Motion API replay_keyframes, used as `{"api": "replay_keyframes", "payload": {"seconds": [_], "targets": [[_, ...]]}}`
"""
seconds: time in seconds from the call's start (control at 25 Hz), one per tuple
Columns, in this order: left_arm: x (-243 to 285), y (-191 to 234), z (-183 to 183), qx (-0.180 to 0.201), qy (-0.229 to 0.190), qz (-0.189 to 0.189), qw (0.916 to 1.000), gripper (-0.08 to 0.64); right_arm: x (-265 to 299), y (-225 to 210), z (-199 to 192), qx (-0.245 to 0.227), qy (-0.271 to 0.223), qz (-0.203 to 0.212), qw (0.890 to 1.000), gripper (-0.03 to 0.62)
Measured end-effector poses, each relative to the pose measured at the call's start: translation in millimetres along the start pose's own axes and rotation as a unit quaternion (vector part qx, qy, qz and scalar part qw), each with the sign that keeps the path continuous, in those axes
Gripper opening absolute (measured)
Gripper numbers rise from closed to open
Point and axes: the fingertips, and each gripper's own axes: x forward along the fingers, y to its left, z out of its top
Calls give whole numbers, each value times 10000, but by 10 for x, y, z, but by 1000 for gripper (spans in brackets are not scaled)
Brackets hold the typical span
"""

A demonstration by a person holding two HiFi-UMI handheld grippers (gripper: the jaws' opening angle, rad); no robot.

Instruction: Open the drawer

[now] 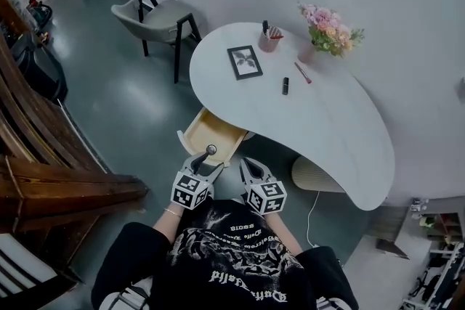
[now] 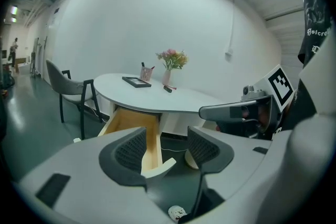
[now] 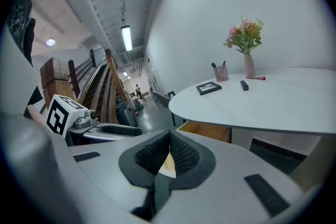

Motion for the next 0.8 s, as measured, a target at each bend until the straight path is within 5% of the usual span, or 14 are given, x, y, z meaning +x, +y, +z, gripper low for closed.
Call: {"api": "replay_keyframes", "payload": {"seconds": [0.28,0.56,0.8], "targets": [[61,-104,66,55,-37,-398,9992,245,-7,-34,56,1,-95,-82,9999,26],[58,-70,126,90,-181,-236,9995,56,-31,-79,70,-18,-115,-125,9999,26],[64,-39,128,69,-190,-239,9995,25,-15,-56,64,-160,-84,-116,9998,26]]}}
